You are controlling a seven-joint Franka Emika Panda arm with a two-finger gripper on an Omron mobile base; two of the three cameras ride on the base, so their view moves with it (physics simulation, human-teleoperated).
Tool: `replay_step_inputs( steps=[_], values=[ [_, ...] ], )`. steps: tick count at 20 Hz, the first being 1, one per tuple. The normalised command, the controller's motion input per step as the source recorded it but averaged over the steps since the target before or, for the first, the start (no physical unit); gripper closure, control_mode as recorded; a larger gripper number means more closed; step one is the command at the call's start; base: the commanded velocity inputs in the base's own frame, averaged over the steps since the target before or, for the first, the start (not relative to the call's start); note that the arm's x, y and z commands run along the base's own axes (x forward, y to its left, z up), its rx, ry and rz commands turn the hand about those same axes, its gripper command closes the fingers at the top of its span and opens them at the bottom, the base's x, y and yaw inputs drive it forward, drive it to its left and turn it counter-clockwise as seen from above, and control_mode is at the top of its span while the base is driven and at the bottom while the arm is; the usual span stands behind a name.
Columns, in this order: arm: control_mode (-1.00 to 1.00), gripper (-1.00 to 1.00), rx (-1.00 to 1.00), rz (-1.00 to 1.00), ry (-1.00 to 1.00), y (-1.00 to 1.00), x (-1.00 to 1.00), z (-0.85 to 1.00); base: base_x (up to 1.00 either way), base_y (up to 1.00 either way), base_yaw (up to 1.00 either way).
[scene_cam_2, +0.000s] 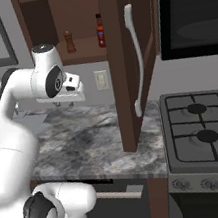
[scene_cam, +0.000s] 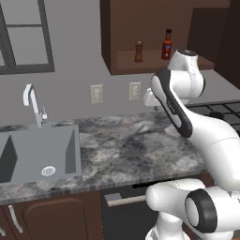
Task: Take 2 condiments from the cabinet and move them on the counter near the stove.Make sure the condiments are lined up with each other, next to each other.
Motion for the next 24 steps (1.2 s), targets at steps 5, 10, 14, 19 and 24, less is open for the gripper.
replay_step_inputs(
  steps=[5, 10, 14, 19, 24],
  values=[
    [-1.00, -1.00, 0.00, 0.00, -0.01, -0.04, -0.22, 0.00, 0.00, 0.00, 0.00],
    [-1.00, -1.00, 0.00, -0.09, -0.27, -0.28, -0.65, 0.13, 0.00, 0.00, 0.00],
    [-1.00, -1.00, 0.02, -0.16, -0.28, -0.34, -0.51, 0.32, 0.00, 0.00, 0.00],
    [-1.00, -1.00, 0.00, -0.12, -0.29, -0.24, -0.22, 0.49, 0.00, 0.00, 0.00],
    [-1.00, -1.00, 0.00, -0.06, -0.18, -0.03, 0.09, 0.68, 0.00, 0.00, 0.00]
  ],
)
